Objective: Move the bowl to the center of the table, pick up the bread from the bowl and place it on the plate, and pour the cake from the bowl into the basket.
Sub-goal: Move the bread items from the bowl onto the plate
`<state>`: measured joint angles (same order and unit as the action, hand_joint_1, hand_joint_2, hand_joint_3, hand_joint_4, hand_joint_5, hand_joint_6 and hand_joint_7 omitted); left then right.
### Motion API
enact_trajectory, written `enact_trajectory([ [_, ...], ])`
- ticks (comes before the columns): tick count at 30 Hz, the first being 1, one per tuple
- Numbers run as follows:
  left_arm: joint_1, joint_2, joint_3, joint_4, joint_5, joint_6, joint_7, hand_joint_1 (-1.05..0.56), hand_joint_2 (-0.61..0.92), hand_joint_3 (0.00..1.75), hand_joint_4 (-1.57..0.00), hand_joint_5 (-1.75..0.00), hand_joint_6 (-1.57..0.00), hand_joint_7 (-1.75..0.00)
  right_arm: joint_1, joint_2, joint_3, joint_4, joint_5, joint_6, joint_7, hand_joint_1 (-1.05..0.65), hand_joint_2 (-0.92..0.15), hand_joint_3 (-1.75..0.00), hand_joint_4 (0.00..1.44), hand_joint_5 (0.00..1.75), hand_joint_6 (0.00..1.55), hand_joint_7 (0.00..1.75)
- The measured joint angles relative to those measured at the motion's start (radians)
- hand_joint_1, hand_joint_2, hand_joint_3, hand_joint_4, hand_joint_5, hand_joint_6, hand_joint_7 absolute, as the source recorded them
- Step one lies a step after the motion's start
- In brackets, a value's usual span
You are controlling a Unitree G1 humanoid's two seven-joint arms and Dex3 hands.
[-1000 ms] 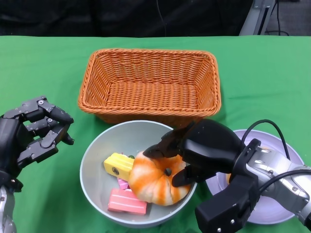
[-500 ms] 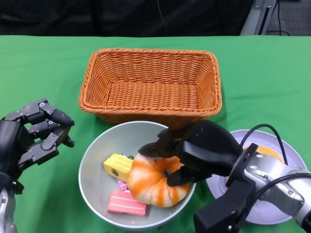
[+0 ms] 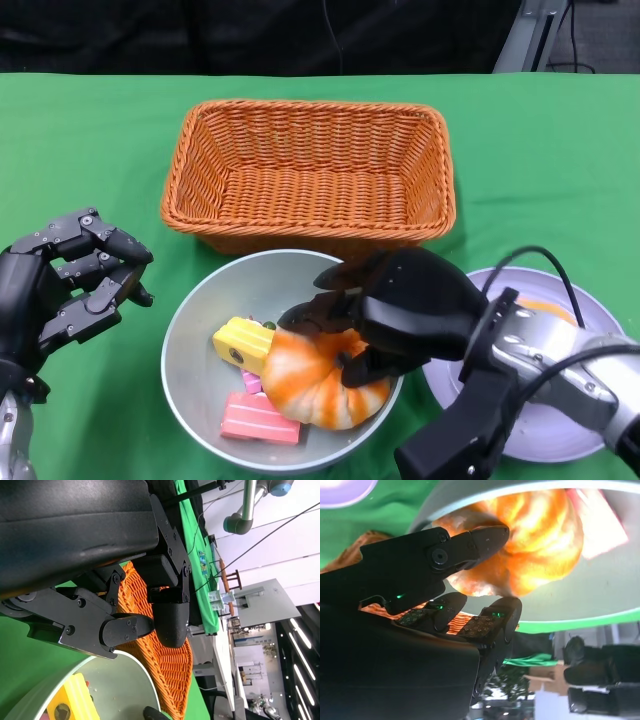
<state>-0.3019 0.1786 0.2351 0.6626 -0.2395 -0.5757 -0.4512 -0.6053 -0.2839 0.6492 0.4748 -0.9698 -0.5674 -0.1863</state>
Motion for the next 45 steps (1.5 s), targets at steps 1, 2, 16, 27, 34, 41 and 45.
enact_trajectory([
  [1,0.000,0.000,0.000,0.000,0.000,0.000,0.000,-0.13,0.80,0.53,-0.84,-1.41,-0.88,-1.10,-0.008,0.000,0.004,0.003,-0.008,0.002,0.002,-0.72,-0.89,-0.01,0.65,0.01,0.64,0.00],
  [2,0.000,0.000,0.000,0.000,-0.001,0.000,0.000,-0.13,0.80,0.53,-0.84,-1.41,-0.87,-1.10,-0.015,0.000,0.008,0.009,-0.013,0.006,0.004,-0.71,-0.89,0.00,0.65,0.01,0.64,0.00],
  [16,-0.002,-0.002,-0.005,0.023,-0.002,-0.013,0.000,-0.13,0.81,0.53,-0.82,-1.43,-0.86,-1.10,-0.081,0.004,0.053,0.068,-0.040,0.021,0.000,-0.73,-0.90,0.00,0.66,0.01,0.65,0.00],
  [27,-0.022,-0.003,-0.007,0.057,0.000,-0.040,-0.003,-0.13,0.79,0.54,-0.83,-1.43,-0.87,-1.11,-0.109,0.027,0.083,0.109,-0.055,0.033,-0.008,-0.73,-0.91,-0.01,0.66,0.01,0.65,0.01],
  [34,-0.026,-0.004,-0.007,0.066,-0.001,-0.047,-0.009,-0.15,0.79,0.54,-0.83,-1.42,-0.87,-1.09,-0.132,0.040,0.107,0.136,-0.075,0.041,-0.020,-0.73,-0.92,-0.02,0.67,0.01,0.64,0.00],
  [41,-0.028,-0.012,-0.008,0.071,-0.001,-0.058,-0.009,-0.13,0.79,0.55,-0.85,-1.42,-0.87,-1.10,-0.138,0.043,0.129,0.142,-0.084,0.055,-0.038,-0.72,-0.89,0.00,0.75,0.04,0.67,0.02],
  [45,-0.028,-0.017,-0.010,0.070,0.004,-0.057,-0.005,-0.15,0.79,0.55,-0.83,-1.42,-0.87,-1.11,-0.138,0.057,0.143,0.179,-0.110,0.052,-0.138,-0.49,-0.84,0.00,0.94,0.12,0.82,0.05],
])
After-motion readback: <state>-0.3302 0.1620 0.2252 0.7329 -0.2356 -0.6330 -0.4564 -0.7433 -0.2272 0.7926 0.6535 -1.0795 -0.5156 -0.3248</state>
